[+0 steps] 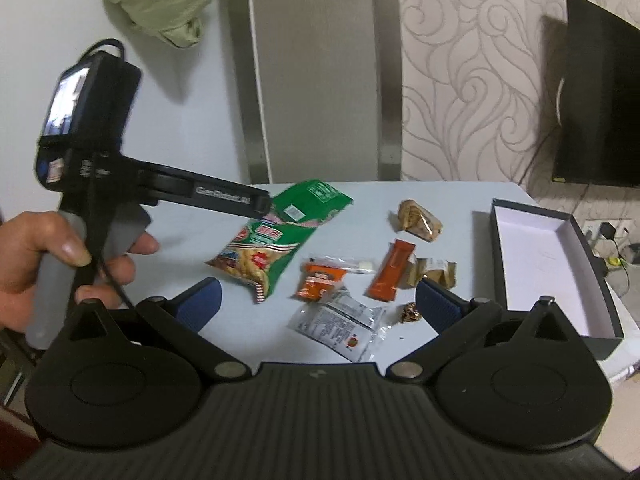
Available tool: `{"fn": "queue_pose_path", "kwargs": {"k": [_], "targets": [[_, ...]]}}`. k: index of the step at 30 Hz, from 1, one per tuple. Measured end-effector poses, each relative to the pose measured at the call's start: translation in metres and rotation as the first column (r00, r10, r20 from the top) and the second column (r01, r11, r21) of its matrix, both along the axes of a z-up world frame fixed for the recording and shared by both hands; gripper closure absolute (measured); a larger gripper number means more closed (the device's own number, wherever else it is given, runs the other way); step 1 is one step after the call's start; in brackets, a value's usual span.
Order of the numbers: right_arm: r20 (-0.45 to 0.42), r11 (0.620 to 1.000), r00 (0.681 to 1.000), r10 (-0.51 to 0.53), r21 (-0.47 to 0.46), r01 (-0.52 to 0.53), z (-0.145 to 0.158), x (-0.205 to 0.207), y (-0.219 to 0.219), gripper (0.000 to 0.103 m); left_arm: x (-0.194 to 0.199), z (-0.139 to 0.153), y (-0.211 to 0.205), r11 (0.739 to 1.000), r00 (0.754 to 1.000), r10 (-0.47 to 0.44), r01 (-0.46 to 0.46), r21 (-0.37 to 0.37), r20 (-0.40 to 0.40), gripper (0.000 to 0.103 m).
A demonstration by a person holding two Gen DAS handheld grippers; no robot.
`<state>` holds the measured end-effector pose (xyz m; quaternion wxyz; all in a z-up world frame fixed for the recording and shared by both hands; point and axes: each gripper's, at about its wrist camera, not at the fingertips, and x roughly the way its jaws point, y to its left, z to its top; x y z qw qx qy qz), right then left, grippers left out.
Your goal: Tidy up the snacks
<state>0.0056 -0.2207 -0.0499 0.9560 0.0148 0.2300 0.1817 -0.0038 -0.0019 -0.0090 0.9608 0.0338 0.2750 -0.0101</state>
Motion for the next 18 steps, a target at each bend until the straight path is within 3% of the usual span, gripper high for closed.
{"fn": "queue_pose_path", "kwargs": {"k": [6, 18], "targets": [[-0.011, 1.000, 1.000, 0.015, 0.022, -0.015, -0.003, 0.001, -0.004, 0.000, 0.001, 0.000, 0.000, 1.000, 1.000, -0.003, 0.003, 0.000, 0.016, 0.000], [-0.038, 0.999, 0.998, 0.049, -0.023, -0.050, -0.010, 0.001, 0.006, 0.000, 0.000, 0.000, 0.001, 1.000, 1.000, -0.002, 0.003, -0.029, 0.029, 0.000]]}}
